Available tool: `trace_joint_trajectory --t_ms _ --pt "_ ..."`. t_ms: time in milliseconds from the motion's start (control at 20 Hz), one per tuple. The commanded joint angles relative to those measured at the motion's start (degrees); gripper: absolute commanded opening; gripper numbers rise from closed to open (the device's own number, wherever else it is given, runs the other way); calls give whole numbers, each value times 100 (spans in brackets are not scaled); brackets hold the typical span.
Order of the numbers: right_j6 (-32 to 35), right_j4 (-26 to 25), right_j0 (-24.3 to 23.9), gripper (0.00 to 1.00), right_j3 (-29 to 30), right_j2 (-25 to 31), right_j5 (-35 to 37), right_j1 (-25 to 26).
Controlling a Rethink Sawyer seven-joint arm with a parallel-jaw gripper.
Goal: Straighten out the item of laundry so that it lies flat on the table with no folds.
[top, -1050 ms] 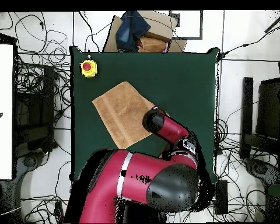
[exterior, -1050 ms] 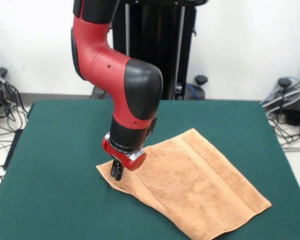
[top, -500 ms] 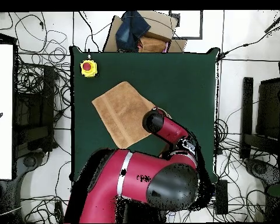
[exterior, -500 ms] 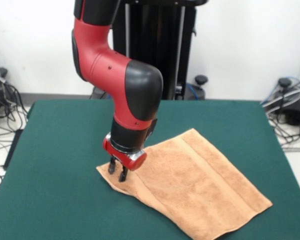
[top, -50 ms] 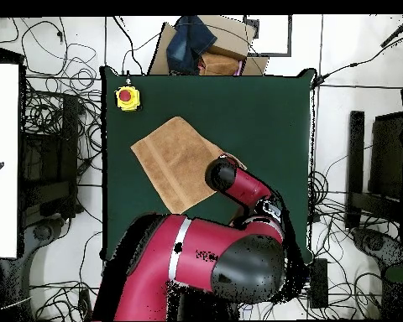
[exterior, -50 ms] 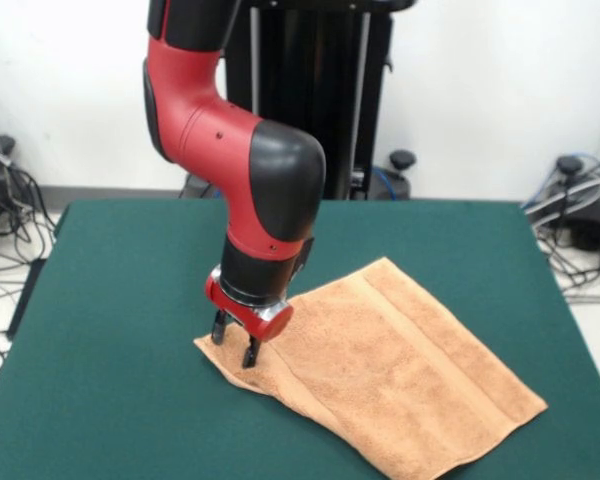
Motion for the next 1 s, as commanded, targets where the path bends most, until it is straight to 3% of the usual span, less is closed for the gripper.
trace_joint_trajectory --t_ms 50,450,1000 --pt "834 -201 -12 100 83 342 -220 144" --pt "1100 88 280 100 492 247 491 -591" --pt "1418 708 740 100 -80 -24 714 -194"
